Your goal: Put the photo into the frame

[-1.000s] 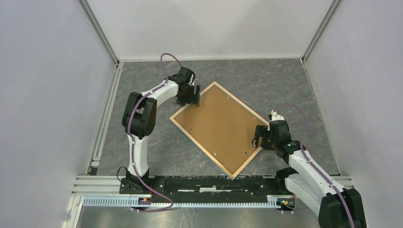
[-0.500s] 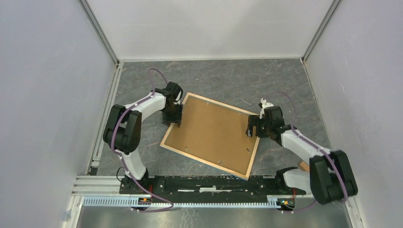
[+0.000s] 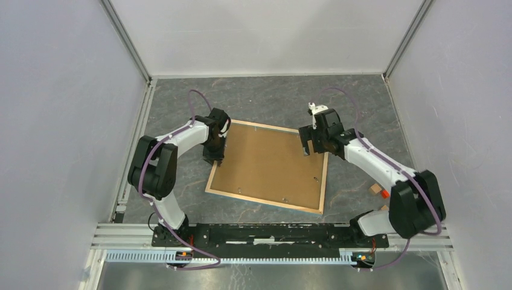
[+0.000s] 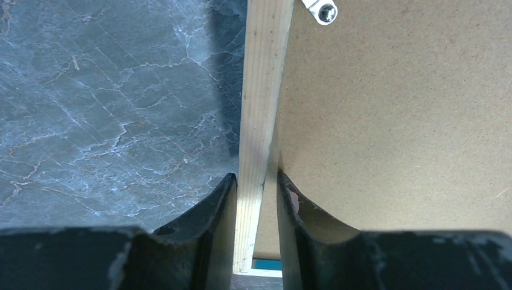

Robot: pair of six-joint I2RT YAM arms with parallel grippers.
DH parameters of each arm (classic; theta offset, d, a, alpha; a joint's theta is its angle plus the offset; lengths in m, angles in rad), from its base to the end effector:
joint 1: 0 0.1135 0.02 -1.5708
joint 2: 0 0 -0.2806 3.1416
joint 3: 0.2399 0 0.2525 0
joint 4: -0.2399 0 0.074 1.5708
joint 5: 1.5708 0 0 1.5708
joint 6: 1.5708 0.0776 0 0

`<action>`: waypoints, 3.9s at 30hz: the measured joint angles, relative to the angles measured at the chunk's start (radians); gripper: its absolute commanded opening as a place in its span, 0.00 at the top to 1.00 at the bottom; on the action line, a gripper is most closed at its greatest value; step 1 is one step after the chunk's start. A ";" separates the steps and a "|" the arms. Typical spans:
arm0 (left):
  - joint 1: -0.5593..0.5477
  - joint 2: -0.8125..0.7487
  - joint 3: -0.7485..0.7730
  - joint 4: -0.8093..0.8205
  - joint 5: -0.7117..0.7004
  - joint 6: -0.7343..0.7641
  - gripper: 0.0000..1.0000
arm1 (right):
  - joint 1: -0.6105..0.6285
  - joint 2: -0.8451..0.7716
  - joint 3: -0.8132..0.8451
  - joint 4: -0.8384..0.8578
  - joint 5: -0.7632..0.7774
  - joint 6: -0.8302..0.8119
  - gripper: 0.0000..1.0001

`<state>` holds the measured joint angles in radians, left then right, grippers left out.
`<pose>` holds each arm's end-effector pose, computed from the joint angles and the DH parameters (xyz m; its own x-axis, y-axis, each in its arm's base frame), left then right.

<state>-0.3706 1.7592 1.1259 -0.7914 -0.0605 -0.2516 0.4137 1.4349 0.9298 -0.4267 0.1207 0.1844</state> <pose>0.3073 -0.1144 0.1425 -0.9811 0.1146 -0.1559 0.1126 0.9934 0.0217 0.2929 0.1184 0.2041 -0.7836 -0.1452 -0.6040 -0.1929 0.9811 0.0143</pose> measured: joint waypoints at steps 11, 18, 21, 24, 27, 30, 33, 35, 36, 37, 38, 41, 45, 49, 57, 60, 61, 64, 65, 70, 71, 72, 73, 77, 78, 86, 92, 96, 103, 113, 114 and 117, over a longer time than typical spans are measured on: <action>0.002 -0.040 -0.050 0.023 0.036 0.000 0.83 | -0.017 -0.251 -0.228 -0.076 -0.024 -0.034 0.07; 0.001 -0.054 -0.069 0.038 0.047 0.000 0.89 | -0.028 -0.261 -0.291 -0.072 -0.091 -0.026 0.23; 0.001 -0.055 -0.070 0.038 0.045 0.000 0.91 | -0.025 -0.256 -0.304 -0.053 -0.109 -0.025 0.28; 0.001 -0.055 -0.070 0.038 0.045 0.000 0.93 | -0.016 -0.239 -0.317 -0.043 -0.118 -0.023 0.32; 0.001 -0.056 -0.070 0.038 0.045 0.000 0.94 | -0.002 -0.214 -0.321 -0.040 -0.115 -0.017 0.34; 0.001 -0.057 -0.071 0.039 0.044 0.000 0.95 | 0.013 -0.213 -0.323 -0.039 -0.089 -0.016 0.40; 0.001 -0.057 -0.071 0.039 0.045 0.000 0.96 | 0.019 -0.212 -0.325 -0.037 -0.068 -0.014 0.45; 0.001 -0.057 -0.071 0.039 0.045 0.000 0.96 | 0.020 -0.209 -0.328 -0.032 -0.054 -0.013 0.47; 0.001 -0.057 -0.071 0.039 0.045 0.000 0.97 | 0.021 -0.207 -0.329 -0.031 -0.049 -0.012 0.47; 0.001 -0.057 -0.071 0.039 0.045 0.000 0.97 | 0.024 -0.206 -0.329 -0.031 -0.043 -0.009 0.46; 0.001 -0.057 -0.071 0.039 0.045 0.000 0.97 | 0.027 -0.204 -0.329 -0.030 -0.037 -0.006 0.45; 0.001 -0.057 -0.071 0.039 0.045 0.000 0.98 | 0.038 -0.202 -0.329 -0.028 -0.022 0.002 0.44; 0.001 -0.057 -0.071 0.039 0.045 0.000 0.98 | 0.052 -0.195 -0.329 -0.023 -0.003 0.007 0.42; 0.001 -0.058 -0.072 0.041 0.045 0.000 0.98 | 0.060 -0.192 -0.329 -0.020 0.009 0.013 0.42; 0.001 -0.058 -0.073 0.042 0.045 0.000 0.98 | 0.066 -0.187 -0.330 -0.016 0.030 0.032 0.51; 0.000 -0.058 -0.073 0.042 0.045 0.000 0.98 | 0.069 -0.187 -0.330 -0.015 0.048 0.047 0.60; 0.000 -0.058 -0.073 0.042 0.045 0.000 0.98 | 0.069 -0.187 -0.330 -0.014 0.056 0.051 0.63; 0.000 -0.058 -0.073 0.042 0.045 0.000 0.98 | 0.069 -0.185 -0.333 -0.013 0.081 0.053 0.70; 0.000 -0.058 -0.073 0.042 0.045 0.000 0.98 | 0.069 -0.183 -0.334 -0.013 0.088 0.054 0.71; 0.000 -0.058 -0.073 0.042 0.045 0.000 0.98 | 0.076 -0.176 -0.334 -0.012 0.104 0.054 0.70; 0.000 -0.058 -0.073 0.042 0.045 0.000 0.98 | 0.077 -0.174 -0.334 -0.012 0.106 0.054 0.68; 0.000 -0.058 -0.073 0.042 0.045 0.000 0.98 | 0.077 -0.174 -0.334 -0.013 0.106 0.054 0.63; 0.000 -0.058 -0.073 0.042 0.045 0.000 0.98 | 0.077 -0.173 -0.334 -0.013 0.106 0.055 0.59; 0.000 -0.058 -0.073 0.042 0.045 0.000 0.98 | 0.080 -0.171 -0.325 0.002 0.107 0.058 0.39; 0.000 -0.058 -0.073 0.042 0.045 0.000 0.98 | 0.084 -0.170 -0.325 0.011 0.102 0.066 0.38; 0.000 -0.058 -0.073 0.042 0.044 0.000 0.98 | 0.095 -0.174 -0.332 0.018 0.117 0.217 0.35; 0.000 -0.059 -0.073 0.042 0.044 0.000 0.98 | 0.095 -0.250 -0.393 0.016 0.155 0.403 0.40; 0.000 -0.059 -0.073 0.042 0.044 0.000 0.98 | 0.095 -0.267 -0.398 -0.029 0.188 0.521 0.44; 0.000 -0.060 -0.074 0.042 0.044 0.000 0.98 | 0.097 -0.260 -0.398 -0.045 0.203 0.654 0.60; 0.000 -0.060 -0.074 0.043 0.044 0.000 0.98 | 0.096 -0.253 -0.391 -0.074 0.222 0.703 0.82; 0.000 -0.060 -0.074 0.043 0.044 0.000 0.98 | 0.096 -0.253 -0.391 -0.074 0.222 0.703 0.83; 0.000 -0.060 -0.074 0.043 0.044 0.000 0.98 | 0.095 -0.249 -0.391 -0.073 0.220 0.702 0.85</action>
<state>-0.3706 1.6989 1.0515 -0.7479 -0.0162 -0.2516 0.5087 1.1854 0.5392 -0.4995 0.3408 0.8860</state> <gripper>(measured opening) 0.237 0.271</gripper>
